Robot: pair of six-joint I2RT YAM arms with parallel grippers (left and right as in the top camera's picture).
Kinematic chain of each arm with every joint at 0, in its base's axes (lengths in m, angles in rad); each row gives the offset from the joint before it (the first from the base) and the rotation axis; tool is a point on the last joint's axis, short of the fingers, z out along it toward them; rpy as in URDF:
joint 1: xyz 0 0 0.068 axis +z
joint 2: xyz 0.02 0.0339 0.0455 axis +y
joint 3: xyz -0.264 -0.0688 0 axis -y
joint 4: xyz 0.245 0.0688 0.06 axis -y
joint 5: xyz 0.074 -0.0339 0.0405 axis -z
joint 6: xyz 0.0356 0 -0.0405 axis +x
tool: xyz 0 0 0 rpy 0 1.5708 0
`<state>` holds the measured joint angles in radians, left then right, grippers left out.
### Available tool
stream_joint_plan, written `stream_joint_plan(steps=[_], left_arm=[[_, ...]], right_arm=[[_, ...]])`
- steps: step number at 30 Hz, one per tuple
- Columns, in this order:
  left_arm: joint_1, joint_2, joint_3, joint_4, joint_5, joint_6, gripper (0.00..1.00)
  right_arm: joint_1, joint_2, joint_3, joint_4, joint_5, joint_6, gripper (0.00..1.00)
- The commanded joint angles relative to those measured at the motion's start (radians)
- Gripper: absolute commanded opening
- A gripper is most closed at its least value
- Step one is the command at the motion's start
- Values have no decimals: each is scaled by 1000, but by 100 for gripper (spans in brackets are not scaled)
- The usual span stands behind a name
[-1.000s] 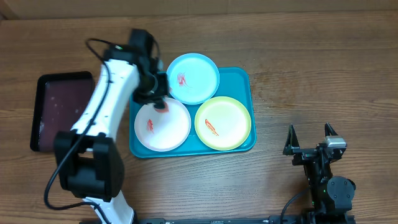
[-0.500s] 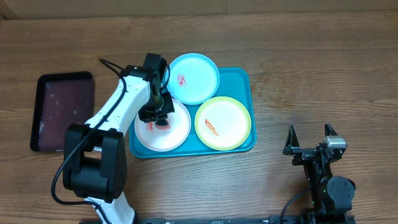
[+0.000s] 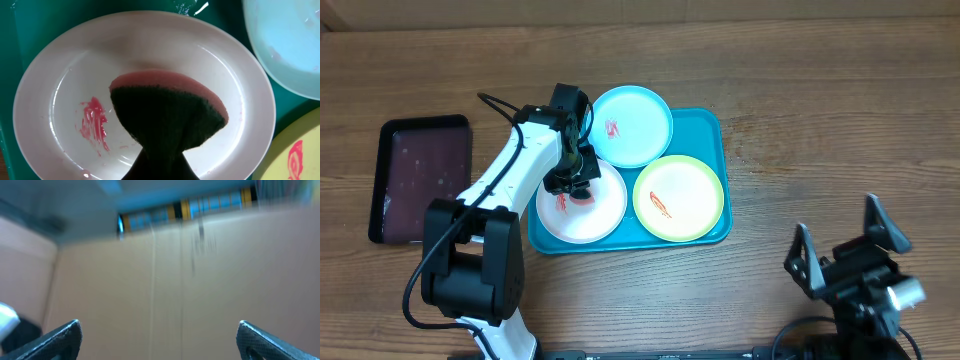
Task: Clean dirty plates on tray and stack at the side
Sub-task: 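Reach the right gripper to the white plate rim and grip it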
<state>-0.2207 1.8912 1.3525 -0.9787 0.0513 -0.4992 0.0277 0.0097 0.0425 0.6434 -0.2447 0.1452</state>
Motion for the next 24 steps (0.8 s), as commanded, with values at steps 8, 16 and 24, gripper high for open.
stream_joint_plan(steps=[8, 16, 24], left_arm=[[4, -6, 1, 12, -6, -14, 4], [4, -6, 1, 16, 2, -14, 4], [4, -6, 1, 14, 2, -14, 4]], right_arm=[[3, 430, 794, -886, 61, -153, 100], [5, 954, 1167, -1157, -461, -3, 100], [183, 1392, 1490, -1543, -300, -44, 100]])
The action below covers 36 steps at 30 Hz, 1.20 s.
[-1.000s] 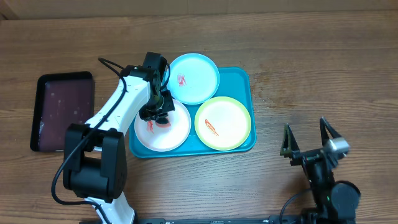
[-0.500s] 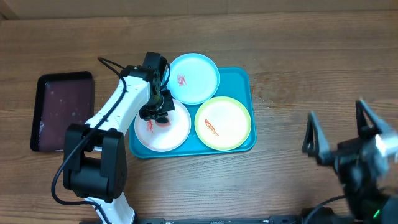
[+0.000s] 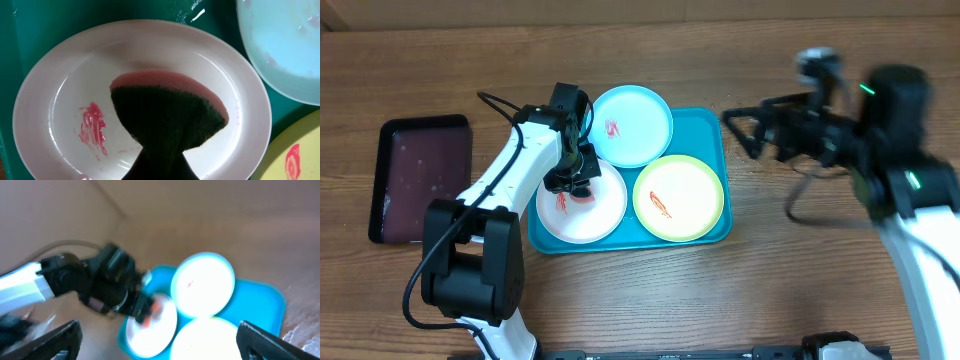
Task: Clean dirty plates on tray and stack at the side
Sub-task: 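Reach the right gripper to the white plate rim and grip it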
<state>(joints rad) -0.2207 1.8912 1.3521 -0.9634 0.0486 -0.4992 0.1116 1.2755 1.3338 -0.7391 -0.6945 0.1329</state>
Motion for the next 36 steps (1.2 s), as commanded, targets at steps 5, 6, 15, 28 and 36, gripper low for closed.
stream_joint_plan(steps=[5, 6, 15, 28, 36], left_arm=[[4, -6, 2, 2, 8, -14, 4], [4, -6, 2, 3, 8, -14, 4], [4, -6, 2, -4, 29, -14, 4], [4, -6, 2, -3, 30, -19, 4], [4, -6, 2, -4, 30, -21, 4]], right_arm=[[245, 339, 403, -299, 326, -31, 100], [274, 367, 402, -270, 299, -31, 100], [415, 623, 388, -94, 299, 69, 46], [472, 818, 388, -93, 361, 157, 34], [515, 877, 387, -96, 380, 187, 25]])
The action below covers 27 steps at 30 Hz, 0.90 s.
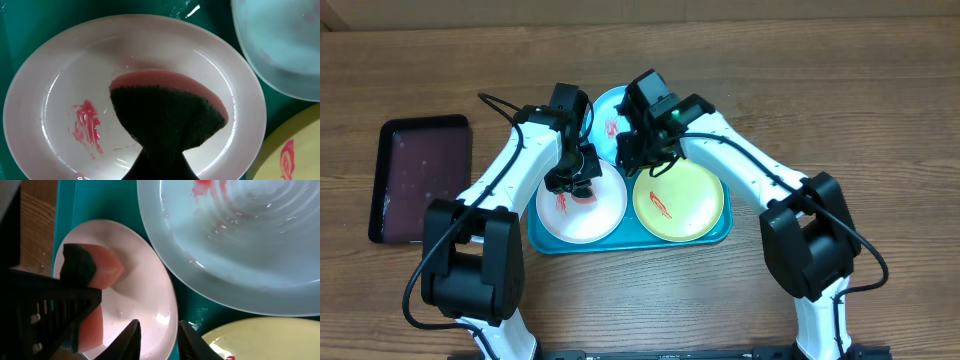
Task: Clean dirty plates on tray and stack at the side
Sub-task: 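Reach the right gripper to the white plate rim and grip it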
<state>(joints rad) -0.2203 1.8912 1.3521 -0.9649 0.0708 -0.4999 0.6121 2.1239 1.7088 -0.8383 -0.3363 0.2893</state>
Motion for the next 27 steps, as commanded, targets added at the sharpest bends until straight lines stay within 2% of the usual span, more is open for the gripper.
stream_joint_plan(steps=[1, 19, 27], left_arm=[[4, -6, 2, -2, 8, -20, 4], [4, -6, -6, -13, 11, -20, 4], [3, -6, -76, 24, 36, -21, 4]], right_arm=[[18, 35, 12, 3, 31, 34, 25], [40, 125, 12, 27, 49, 29, 25], [40, 143, 12, 34, 48, 29, 25]])
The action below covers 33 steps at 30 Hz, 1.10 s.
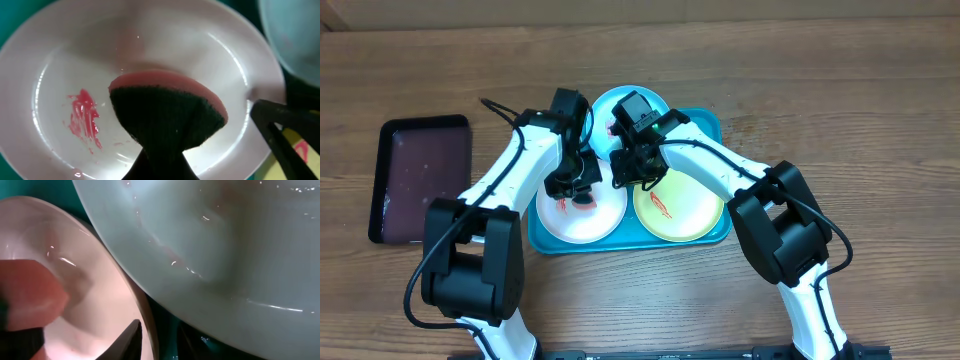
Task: Clean dirty plates on tray and stack at the side
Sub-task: 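Reach the right gripper to the white plate rim and grip it, then scrub the white plate's red smear with the left-held sponge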
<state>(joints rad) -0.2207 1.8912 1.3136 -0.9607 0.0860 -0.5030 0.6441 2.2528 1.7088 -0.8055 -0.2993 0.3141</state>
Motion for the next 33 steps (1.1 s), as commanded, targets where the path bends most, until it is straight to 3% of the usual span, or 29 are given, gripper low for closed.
stream_joint_plan(steps=[1, 3, 6, 11, 19, 26, 33], left_arm=[[3, -6, -45, 26, 20, -18, 4], [3, -6, -56, 35, 20, -18, 5], [3, -6, -56, 40, 20, -18, 26], [4, -6, -56, 53, 18, -1, 43], [7, -6, -56, 31, -2, 39, 42], [7, -6, -56, 29, -46, 31, 20], [2, -6, -95, 58, -44, 4, 15]], right_arm=[[8, 14, 12, 2, 11, 4, 24], [8, 14, 12, 4, 11, 4, 22], [8, 14, 12, 6, 11, 4, 22], [8, 14, 12, 8, 11, -4, 22], [8, 14, 12, 7, 11, -7, 22], [8, 14, 12, 8, 11, -7, 22], [8, 14, 12, 4, 11, -7, 22]])
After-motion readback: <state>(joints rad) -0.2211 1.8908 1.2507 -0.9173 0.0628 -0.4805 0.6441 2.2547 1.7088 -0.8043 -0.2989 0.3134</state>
